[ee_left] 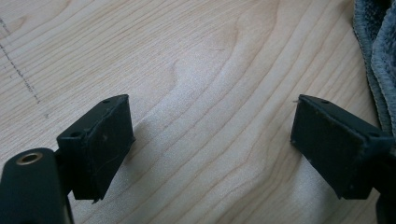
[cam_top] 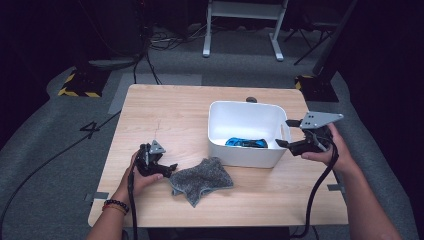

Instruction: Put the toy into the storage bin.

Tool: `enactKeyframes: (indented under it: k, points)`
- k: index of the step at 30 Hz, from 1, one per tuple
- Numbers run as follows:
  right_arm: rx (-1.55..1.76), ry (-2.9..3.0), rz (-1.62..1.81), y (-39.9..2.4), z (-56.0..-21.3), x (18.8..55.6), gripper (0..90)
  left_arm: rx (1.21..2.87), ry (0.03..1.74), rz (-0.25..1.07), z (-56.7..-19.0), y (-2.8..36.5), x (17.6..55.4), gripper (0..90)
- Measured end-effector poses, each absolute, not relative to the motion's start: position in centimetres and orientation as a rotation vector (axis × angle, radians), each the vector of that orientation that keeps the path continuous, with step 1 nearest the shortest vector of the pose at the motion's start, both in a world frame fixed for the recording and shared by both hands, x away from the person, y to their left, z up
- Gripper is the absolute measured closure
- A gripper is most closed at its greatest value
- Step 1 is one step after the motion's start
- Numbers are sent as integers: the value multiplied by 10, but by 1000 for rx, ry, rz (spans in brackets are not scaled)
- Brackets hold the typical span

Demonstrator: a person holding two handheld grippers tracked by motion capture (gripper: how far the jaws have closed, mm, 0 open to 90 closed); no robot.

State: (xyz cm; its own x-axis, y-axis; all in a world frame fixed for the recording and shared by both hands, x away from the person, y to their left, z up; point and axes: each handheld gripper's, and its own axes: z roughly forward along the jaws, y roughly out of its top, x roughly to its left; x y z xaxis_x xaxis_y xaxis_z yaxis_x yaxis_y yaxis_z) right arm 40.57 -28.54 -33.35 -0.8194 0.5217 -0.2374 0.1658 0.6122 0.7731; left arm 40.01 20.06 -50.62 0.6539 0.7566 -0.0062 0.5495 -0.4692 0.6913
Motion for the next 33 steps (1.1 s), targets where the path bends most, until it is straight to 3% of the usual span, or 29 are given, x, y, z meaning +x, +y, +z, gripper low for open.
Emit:
enactKeyframes:
  k: [33]
  points:
    - [614, 2327, 1091, -321, -380, 361, 194, 2196, 1008, 396, -506, 201, 400, 133]
